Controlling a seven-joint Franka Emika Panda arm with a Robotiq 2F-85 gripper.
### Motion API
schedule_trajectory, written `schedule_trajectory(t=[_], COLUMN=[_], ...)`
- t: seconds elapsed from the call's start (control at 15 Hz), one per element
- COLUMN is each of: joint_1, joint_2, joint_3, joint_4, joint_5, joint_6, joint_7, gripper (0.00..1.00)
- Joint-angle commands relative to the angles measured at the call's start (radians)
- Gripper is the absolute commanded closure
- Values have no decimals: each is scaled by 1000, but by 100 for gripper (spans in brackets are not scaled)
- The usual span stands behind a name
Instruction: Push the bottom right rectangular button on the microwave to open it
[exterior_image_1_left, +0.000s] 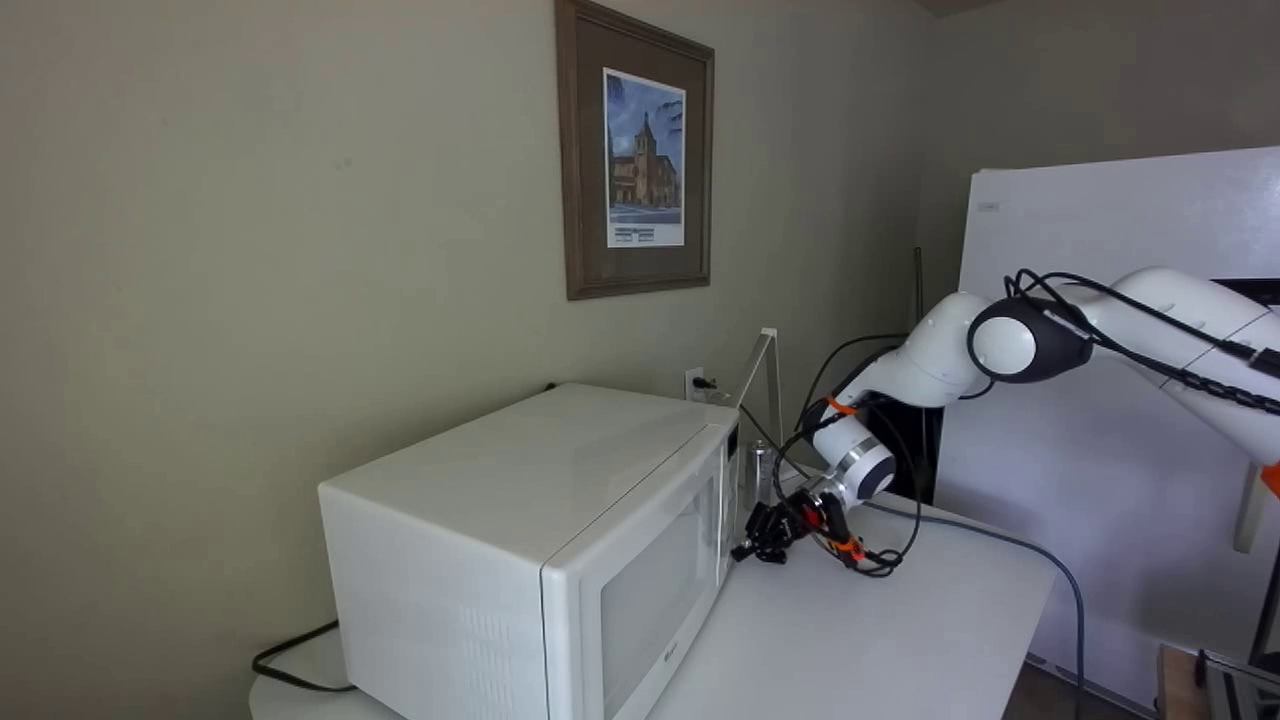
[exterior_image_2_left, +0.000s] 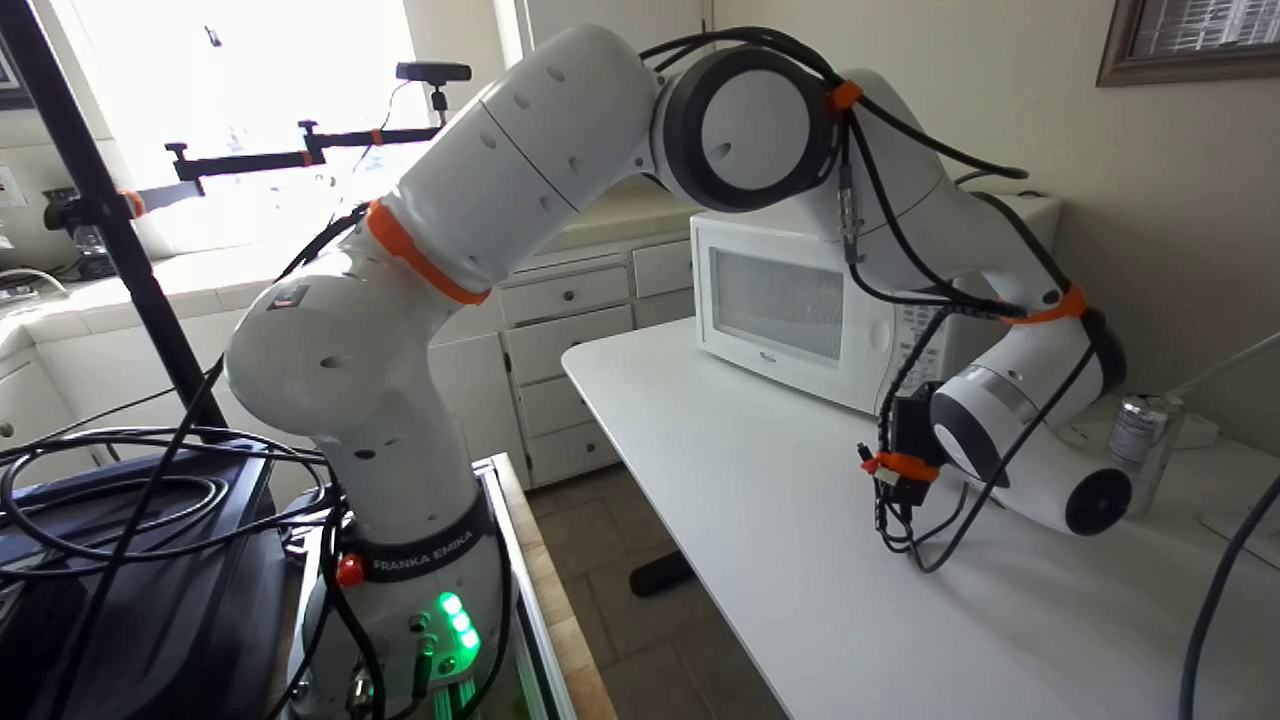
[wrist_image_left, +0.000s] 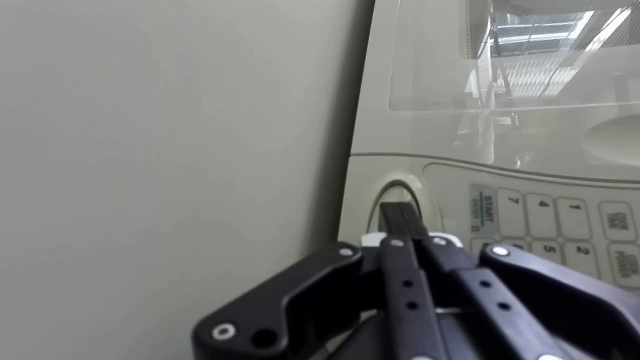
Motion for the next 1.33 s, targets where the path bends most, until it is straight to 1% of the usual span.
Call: schedule_trajectory(t=[0.0, 0.27, 0.4, 0.53, 0.73, 0.93, 1.2, 1.27], joint_1=[11, 22, 24, 26, 48, 65, 108, 119], joint_2=[52, 58, 58, 57, 50, 5, -91, -120], joint_3=[24, 27, 34, 29, 5, -21, -54, -58], joint_4=[45, 43, 40, 33, 16, -33, -130, -161], joint_5=[82, 117, 152, 156, 87, 27, -40, -67], joint_6=[54, 78, 91, 86, 72, 72, 127, 146], joint_7=[-30, -71, -96, -100, -18, 49, 98, 108], gripper=[100, 100, 100, 100, 100, 100, 100, 74])
